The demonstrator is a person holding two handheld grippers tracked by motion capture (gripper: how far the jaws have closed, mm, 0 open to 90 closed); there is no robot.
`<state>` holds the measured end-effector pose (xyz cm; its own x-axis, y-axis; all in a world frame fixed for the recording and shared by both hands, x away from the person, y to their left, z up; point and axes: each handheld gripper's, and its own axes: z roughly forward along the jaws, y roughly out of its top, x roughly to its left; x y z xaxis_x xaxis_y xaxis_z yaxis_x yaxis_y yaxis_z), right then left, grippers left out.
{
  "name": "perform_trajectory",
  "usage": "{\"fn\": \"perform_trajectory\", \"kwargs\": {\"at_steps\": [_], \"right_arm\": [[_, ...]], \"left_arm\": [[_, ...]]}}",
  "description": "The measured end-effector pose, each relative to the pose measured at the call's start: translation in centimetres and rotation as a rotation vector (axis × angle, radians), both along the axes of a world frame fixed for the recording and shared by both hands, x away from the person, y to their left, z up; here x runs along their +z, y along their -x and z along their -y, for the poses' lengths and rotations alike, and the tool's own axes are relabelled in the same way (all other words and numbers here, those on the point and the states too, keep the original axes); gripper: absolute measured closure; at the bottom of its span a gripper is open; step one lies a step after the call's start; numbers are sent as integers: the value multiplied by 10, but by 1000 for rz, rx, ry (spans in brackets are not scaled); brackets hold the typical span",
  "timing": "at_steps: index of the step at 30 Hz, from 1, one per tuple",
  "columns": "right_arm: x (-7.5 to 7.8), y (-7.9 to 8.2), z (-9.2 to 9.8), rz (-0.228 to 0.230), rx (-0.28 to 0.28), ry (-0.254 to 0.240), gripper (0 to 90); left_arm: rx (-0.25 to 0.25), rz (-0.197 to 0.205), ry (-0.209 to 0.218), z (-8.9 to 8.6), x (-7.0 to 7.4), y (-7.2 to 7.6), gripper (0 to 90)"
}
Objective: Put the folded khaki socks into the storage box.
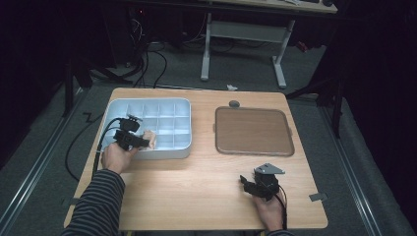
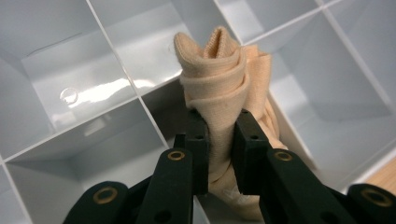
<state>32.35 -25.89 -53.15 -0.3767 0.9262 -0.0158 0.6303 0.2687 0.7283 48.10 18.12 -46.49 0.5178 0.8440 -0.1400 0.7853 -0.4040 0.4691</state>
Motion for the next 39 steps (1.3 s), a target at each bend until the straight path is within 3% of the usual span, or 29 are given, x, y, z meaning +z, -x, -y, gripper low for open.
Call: {"fn": "perform_trajectory", "kwargs": {"at_steps": [1,3,8,12,19,25,28,30,39], "right_arm": [[0,0,0,0,0,0,364],[0,0,0,0,0,0,364],[0,0,0,0,-1,-1,364],[0,0,0,0,-1,-2,364],[0,0,0,-1,-2,-2,364],[0,0,0,0,0,-1,364],[0,0,0,0,-1,-1,364],[0,0,0,0,-1,-1,364],[0,0,0,-1,-1,-4,363]], "left_arm": [[-12,-1,-34,3,-1,0,786],[-17,-2,-48,6,-2,-1,784],[7,-21,21,0,-2,-2,746],[22,-19,71,-3,0,0,653],[67,59,138,-7,12,4,617],[88,108,117,0,18,-1,698],[101,90,84,1,12,-4,794],[83,79,50,4,9,-4,824],[70,53,-26,9,-2,-6,847]]}}
